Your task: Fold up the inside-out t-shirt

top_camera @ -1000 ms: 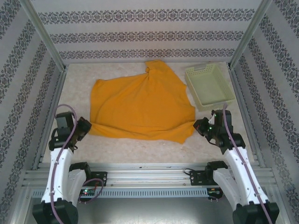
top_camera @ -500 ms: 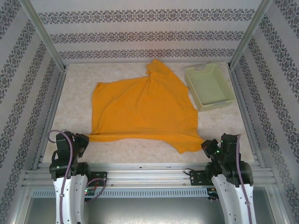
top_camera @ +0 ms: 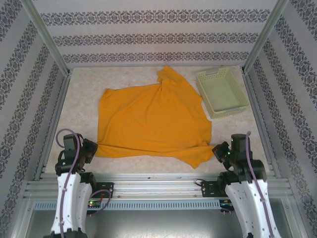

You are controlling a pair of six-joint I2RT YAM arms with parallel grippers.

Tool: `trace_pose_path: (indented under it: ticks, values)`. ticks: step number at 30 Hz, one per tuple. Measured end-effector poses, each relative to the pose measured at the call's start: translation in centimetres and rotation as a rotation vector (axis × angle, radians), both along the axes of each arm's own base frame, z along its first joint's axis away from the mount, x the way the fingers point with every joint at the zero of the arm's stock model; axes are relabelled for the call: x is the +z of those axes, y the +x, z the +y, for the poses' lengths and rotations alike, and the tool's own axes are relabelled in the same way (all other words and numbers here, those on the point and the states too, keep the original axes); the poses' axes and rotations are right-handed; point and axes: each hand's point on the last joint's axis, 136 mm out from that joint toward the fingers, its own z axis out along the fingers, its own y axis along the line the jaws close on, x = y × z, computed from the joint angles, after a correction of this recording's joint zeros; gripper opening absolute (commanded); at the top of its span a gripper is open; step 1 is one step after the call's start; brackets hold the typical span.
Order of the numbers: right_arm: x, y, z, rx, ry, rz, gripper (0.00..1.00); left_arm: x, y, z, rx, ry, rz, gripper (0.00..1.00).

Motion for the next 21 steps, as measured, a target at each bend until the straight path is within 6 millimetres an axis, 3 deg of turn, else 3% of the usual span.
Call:
trace_pose_path:
  ticks: [6, 11, 21]
  values:
    - [2.0, 5.5, 0.0, 0.049, -0.067, -0.022, 0.01, -0.6, 2.8, 1.1, -0.002, 0.027, 0.026, 0.09]
    - [3.4, 10.6, 0.1, 0.080, -0.134, -0.046, 0.02, 0.1, 5.8, 2.2, -0.005, 0.067, 0.018, 0.09]
    - [3.9, 18.8, 0.3, 0.109, -0.228, -0.051, 0.07, 0.2, 12.2, 3.5, -0.047, 0.099, 0.012, 0.10]
